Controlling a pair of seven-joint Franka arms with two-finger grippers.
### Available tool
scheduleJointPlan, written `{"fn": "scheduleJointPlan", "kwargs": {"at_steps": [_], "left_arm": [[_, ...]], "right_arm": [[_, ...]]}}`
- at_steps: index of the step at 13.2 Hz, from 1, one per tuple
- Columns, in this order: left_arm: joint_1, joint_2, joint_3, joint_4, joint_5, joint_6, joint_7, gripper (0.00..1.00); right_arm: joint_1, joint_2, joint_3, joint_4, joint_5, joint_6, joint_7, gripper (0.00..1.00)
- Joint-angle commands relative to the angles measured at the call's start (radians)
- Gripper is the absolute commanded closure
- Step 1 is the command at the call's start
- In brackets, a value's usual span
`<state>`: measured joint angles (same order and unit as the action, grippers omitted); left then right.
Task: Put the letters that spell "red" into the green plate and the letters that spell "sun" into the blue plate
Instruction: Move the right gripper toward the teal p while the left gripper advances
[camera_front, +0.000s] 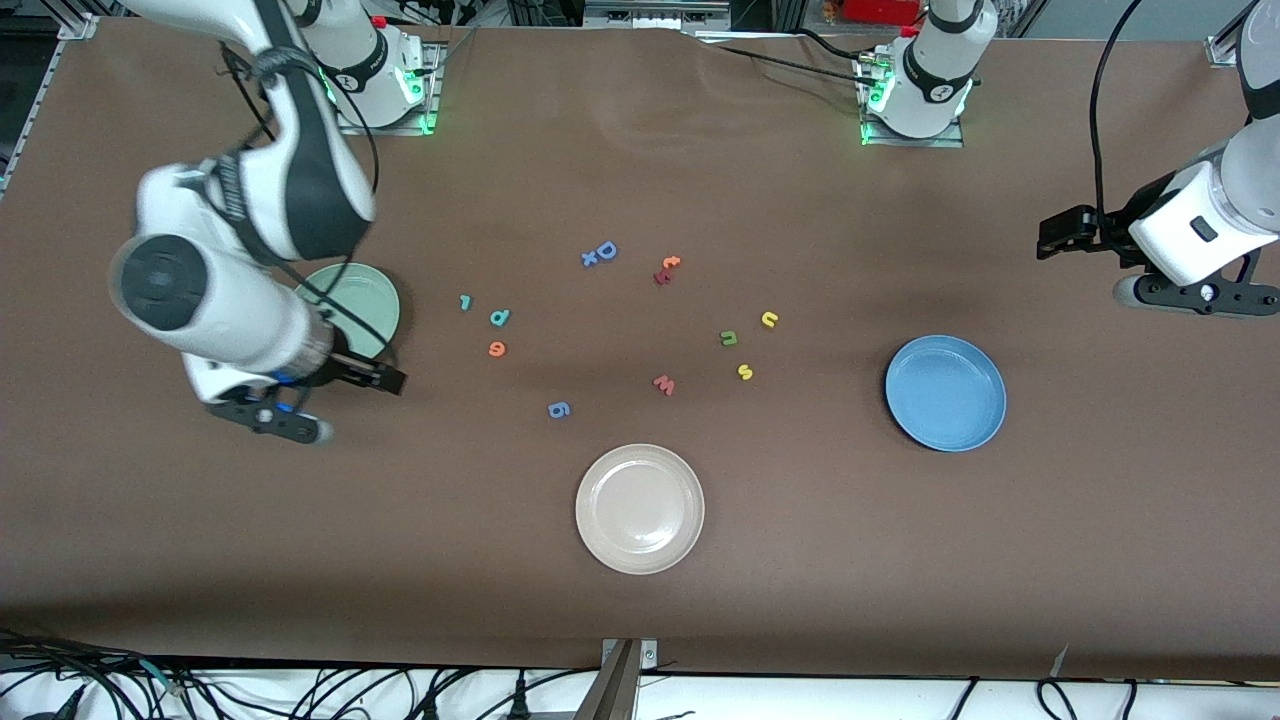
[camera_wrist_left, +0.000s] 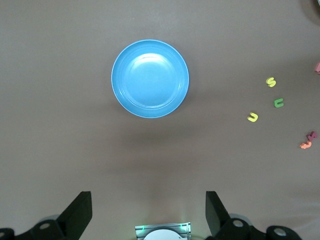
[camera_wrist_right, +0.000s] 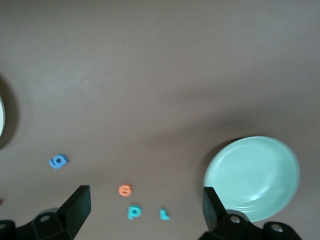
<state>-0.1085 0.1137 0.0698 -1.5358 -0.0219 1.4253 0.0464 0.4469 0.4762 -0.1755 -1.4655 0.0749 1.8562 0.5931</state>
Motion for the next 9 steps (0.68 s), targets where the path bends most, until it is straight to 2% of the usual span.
{"fn": "scheduleJointPlan", "kwargs": {"at_steps": [1,3,5,9], "left_arm": [[-0.002,0.026,0.002,0.039,-0.019,-0.025,0.015,0.0],[-0.034,0.03,-0.008,0.039,-0.023,-0.026,0.015,0.0],[-0.092,0.032,-0.01,0.039,-0.021,-0.026,0.012,0.0],[-0.118,0.037,-0.042,0.039,-0.073,-0.019,0.029,0.0]], "right_arm": [[0.073,0.007,-0.01,-0.109,0.014,0.113,0.129,0.01],[0.11,0.005,-0.002,-0.215,0.032,0.229,0.177,0.01],[0.118,0.007,0.043,-0.3,0.045,0.331,0.244,0.01],[0.119,-0.001,0.08,-0.43,0.045,0.386,0.283,0.01]]}}
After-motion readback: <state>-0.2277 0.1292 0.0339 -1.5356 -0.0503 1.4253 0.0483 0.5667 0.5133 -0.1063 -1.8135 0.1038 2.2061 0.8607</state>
